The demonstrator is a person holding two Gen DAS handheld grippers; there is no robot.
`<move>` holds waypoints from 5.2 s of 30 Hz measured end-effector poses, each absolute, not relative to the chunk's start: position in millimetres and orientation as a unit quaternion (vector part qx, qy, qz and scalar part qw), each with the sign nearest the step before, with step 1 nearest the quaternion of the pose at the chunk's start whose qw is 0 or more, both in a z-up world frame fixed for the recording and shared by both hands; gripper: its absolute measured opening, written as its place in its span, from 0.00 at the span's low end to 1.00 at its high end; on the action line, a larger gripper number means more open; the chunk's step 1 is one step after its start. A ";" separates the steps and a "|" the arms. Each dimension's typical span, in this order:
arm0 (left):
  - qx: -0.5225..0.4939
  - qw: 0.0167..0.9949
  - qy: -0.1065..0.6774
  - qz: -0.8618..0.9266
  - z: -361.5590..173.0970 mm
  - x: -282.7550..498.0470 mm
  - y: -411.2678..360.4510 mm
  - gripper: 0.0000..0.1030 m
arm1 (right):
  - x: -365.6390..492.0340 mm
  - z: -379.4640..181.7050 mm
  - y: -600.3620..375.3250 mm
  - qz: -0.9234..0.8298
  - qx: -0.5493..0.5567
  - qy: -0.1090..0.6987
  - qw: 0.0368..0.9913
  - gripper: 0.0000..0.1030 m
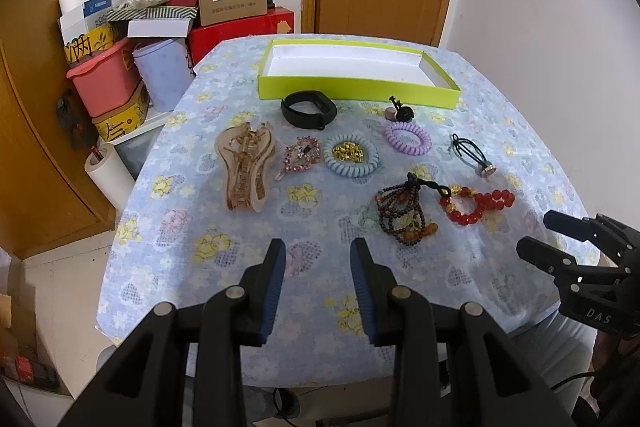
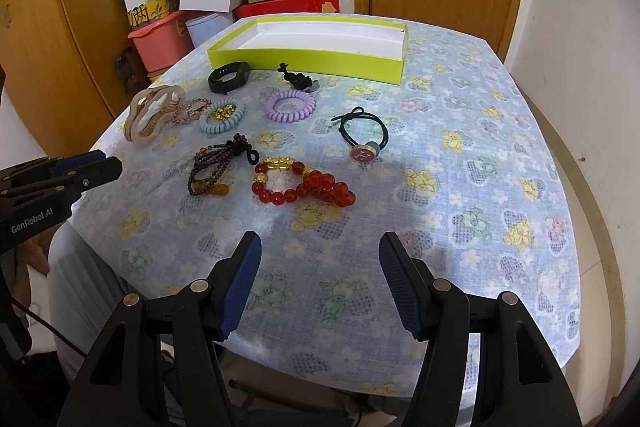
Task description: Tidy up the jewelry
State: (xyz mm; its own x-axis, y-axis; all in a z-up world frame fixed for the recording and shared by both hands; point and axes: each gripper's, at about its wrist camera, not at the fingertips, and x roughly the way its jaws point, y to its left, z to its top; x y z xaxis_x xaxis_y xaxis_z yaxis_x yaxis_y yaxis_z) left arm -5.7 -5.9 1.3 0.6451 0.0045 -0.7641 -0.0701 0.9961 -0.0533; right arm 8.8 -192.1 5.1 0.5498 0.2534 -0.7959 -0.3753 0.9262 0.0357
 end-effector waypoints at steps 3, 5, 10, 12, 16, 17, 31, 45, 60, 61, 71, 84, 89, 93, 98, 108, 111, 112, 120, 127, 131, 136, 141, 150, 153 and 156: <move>-0.040 0.906 0.421 0.022 1.9 -6.2 -5.6 0.34 | 8.6 4.3 -192.1 0.179 -0.069 0.440 0.878 0.60; -0.043 0.906 0.421 0.023 2.2 -6.3 -5.2 0.34 | 8.6 4.4 -192.0 0.180 -0.069 0.440 0.877 0.60; -0.045 0.905 0.423 0.022 2.9 -5.9 -5.2 0.34 | 7.7 6.5 -190.7 0.183 -0.072 0.440 0.876 0.60; -0.044 0.905 0.423 0.022 3.4 -6.0 -5.2 0.34 | 7.5 7.0 -191.1 0.183 -0.073 0.439 0.876 0.60; -0.046 0.906 0.420 0.018 4.4 -7.2 -5.1 0.34 | 7.8 7.0 -191.1 0.182 -0.073 0.439 0.877 0.60; -0.045 0.906 0.419 0.022 4.8 -7.5 -5.2 0.34 | 7.8 7.0 -191.0 0.182 -0.073 0.439 0.877 0.60; -0.047 0.904 0.424 0.032 3.7 -7.8 -4.2 0.34 | 5.8 6.3 -191.6 0.179 -0.074 0.438 0.878 0.60; -0.046 0.906 0.421 0.026 4.0 -10.1 -6.0 0.34 | 5.1 6.3 -191.5 0.178 -0.074 0.438 0.878 0.60; -0.044 0.907 0.419 0.022 5.9 -9.4 -6.2 0.34 | 5.5 6.5 -190.4 0.183 -0.073 0.435 0.879 0.64; -0.045 0.907 0.419 0.023 6.0 -8.9 -5.7 0.34 | 5.9 6.3 -190.0 0.183 -0.073 0.435 0.879 0.65; -0.057 0.906 0.417 0.038 5.6 1.0 11.8 0.37 | 16.3 7.7 -190.3 0.193 -0.067 0.432 0.878 0.66; -0.065 0.910 0.405 0.061 3.4 39.9 47.3 0.50 | 42.3 6.0 -191.8 0.196 -0.068 0.434 0.877 0.66; -0.063 0.908 0.412 0.048 -6.2 58.7 49.3 0.50 | 58.9 3.6 -196.2 0.186 -0.070 0.439 0.876 0.66; -0.053 0.907 0.416 0.047 -13.3 69.7 46.5 0.50 | 71.7 3.8 -200.1 0.177 -0.070 0.438 0.879 0.66; -0.052 0.904 0.422 0.048 -21.1 78.5 47.0 0.50 | 88.5 -0.6 -198.7 0.180 -0.071 0.438 0.878 0.66; -0.048 0.901 0.427 0.065 -31.4 83.6 52.8 0.29 | 113.7 -19.9 -195.3 0.172 -0.079 0.458 0.869 0.52; -0.042 0.901 0.426 0.068 -31.0 83.4 51.7 0.29 | 114.9 -19.6 -193.6 0.162 -0.091 0.454 0.872 0.33; -0.039 0.901 0.426 0.069 -30.8 83.0 51.0 0.29 | 114.8 -19.7 -194.0 0.161 -0.092 0.453 0.872 0.28; -0.051 0.906 0.414 0.069 -25.5 76.4 56.9 0.28 | 107.2 -16.8 -203.1 0.163 -0.078 0.452 0.874 0.22; -0.061 0.916 0.393 0.058 -3.5 59.2 57.1 0.28 | 92.3 -2.0 -204.0 0.171 -0.076 0.438 0.880 0.21; -0.061 0.919 0.386 0.046 8.1 52.4 52.1 0.28 | 85.5 6.5 -204.4 0.176 -0.070 0.430 0.883 0.21; -0.064 0.922 0.380 0.031 19.4 52.5 44.6 0.28 | 83.4 18.3 -205.0 0.186 -0.063 0.420 0.886 0.21; -0.069 0.922 0.380 0.014 26.5 65.9 39.3 0.28 | 91.3 33.4 -202.6 0.195 -0.059 0.406 0.891 0.21; -0.046 0.927 0.371 -0.006 45.1 120.9 25.0 0.28 | 140.5 55.6 -192.7 0.207 -0.056 0.384 0.898 0.21; -0.042 0.926 0.375 -0.007 44.0 145.4 25.2 0.28 | 163.6 55.9 -186.9 0.209 -0.059 0.385 0.897 0.21; -0.046 0.923 0.382 -0.004 38.7 171.5 31.0 0.28 | 188.1 53.0 -182.2 0.209 -0.059 0.389 0.895 0.21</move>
State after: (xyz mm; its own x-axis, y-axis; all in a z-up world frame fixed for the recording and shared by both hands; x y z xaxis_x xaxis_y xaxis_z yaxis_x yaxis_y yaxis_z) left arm 171.5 31.0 38.7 0.7083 -0.0434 -0.7045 -0.0269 0.9957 -0.0884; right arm 188.1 -182.2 53.0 0.6100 0.3282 -0.7213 -0.4195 0.9059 0.0575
